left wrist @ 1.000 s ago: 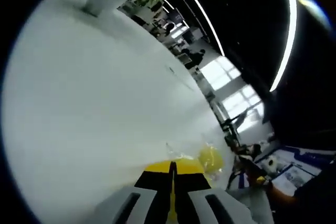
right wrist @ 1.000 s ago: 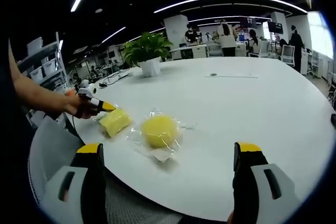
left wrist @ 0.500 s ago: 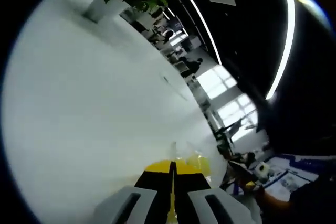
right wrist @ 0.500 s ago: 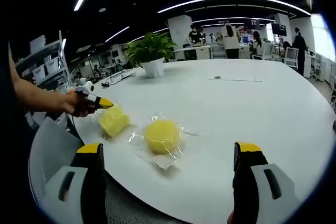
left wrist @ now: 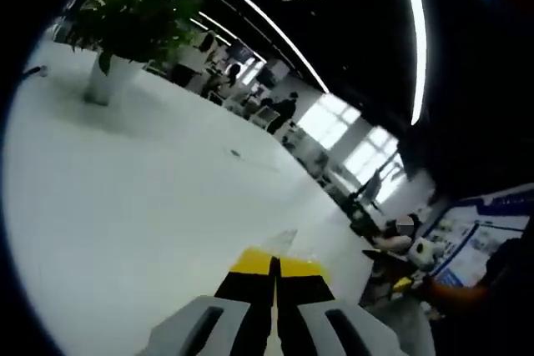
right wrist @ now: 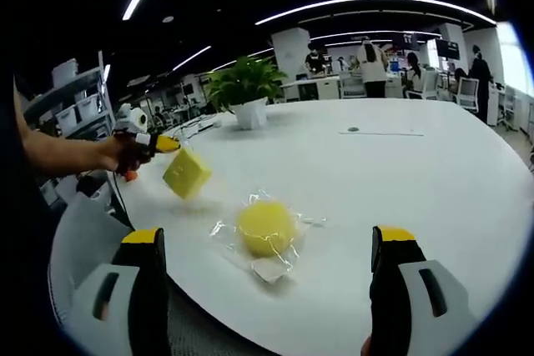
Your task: Compare the silicone blocks by pressing each to a similar depth, holding the contact briefly, and releasing to observe deformation and rebound differences across the visible hardness samples.
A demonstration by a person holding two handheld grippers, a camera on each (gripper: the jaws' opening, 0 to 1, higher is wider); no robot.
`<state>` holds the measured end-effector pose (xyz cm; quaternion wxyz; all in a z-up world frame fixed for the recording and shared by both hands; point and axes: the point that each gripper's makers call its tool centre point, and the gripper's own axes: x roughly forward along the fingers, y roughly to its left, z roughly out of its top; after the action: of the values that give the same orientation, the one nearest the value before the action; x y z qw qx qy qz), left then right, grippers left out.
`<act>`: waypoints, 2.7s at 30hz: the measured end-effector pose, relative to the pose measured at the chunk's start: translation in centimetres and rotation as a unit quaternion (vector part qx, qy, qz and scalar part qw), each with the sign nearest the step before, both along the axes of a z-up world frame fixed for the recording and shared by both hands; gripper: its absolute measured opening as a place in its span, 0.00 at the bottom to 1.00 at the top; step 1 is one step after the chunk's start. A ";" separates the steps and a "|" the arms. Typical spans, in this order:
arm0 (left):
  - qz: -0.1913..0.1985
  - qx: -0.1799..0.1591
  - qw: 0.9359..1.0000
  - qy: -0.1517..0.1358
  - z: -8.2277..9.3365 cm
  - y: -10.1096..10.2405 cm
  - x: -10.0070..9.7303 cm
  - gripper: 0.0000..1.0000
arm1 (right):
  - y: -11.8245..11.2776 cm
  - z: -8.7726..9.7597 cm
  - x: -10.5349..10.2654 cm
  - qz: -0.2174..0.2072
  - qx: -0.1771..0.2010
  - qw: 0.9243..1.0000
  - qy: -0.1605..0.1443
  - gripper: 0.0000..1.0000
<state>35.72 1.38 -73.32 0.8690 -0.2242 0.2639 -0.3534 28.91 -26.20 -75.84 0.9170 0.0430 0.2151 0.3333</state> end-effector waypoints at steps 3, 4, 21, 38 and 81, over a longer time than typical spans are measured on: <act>-0.010 0.016 1.000 -0.021 1.0 -0.5 -0.2 0.00 | 0.1 0.2 0.0 0.001 0.001 1.000 -0.003 0.96; -0.011 0.019 0.999 -0.031 1.4 -0.5 -0.1 0.00 | 0.1 0.2 0.0 0.001 0.002 1.000 -0.004 0.96; -0.032 0.016 0.994 -0.106 8.2 -2.1 0.7 0.00 | 2.0 3.7 0.4 0.046 0.047 0.998 -0.019 0.96; -0.092 -0.017 0.984 -0.150 12.9 -5.6 -0.9 0.00 | 7.1 6.6 2.4 0.143 0.083 0.986 -0.035 0.96; -0.183 -0.147 0.954 -0.184 19.8 -10.4 -6.1 0.00 | 16.7 15.4 0.3 0.286 0.267 0.916 -0.088 0.27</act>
<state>29.67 -9.05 -53.53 0.7803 -0.2285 0.0810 -0.5765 29.18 -9.51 -60.46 0.7520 0.1933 0.0395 0.6289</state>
